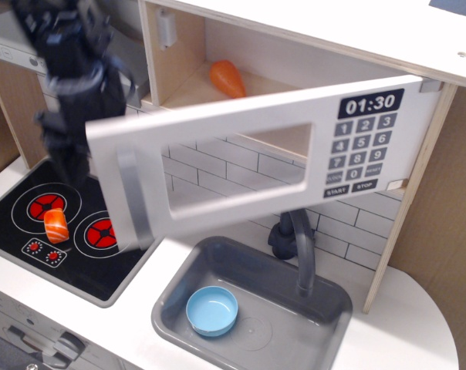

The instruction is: Open microwave

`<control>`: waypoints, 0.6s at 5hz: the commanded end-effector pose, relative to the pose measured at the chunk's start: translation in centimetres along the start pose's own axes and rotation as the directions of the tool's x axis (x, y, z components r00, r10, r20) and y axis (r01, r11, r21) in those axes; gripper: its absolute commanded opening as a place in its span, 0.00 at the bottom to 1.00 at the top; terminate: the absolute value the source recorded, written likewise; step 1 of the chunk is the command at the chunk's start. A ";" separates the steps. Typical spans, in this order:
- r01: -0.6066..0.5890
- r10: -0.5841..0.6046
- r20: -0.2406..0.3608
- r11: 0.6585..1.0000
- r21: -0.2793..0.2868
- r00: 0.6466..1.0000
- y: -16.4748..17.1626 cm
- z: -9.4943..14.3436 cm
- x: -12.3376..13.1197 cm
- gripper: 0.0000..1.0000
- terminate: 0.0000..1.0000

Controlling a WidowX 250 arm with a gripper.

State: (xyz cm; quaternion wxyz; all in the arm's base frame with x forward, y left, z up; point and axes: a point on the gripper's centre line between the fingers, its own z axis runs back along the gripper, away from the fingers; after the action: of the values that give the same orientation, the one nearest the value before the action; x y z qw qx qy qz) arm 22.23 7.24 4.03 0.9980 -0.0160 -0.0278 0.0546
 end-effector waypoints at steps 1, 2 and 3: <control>0.157 -0.157 -0.012 0.988 -0.003 0.987 -3.6 0.1 -5.4 1.00 0.00; 0.185 -0.188 -0.071 0.982 -0.049 0.980 -8.4 0.0 -6.6 1.00 0.00; 0.199 -0.205 -0.084 0.977 -0.079 0.975 -11.8 0.3 -6.9 1.00 0.00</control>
State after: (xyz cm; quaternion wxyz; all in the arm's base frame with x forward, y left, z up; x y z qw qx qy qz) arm 17.31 -6.96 3.46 0.9973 -0.0505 0.0293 -0.0439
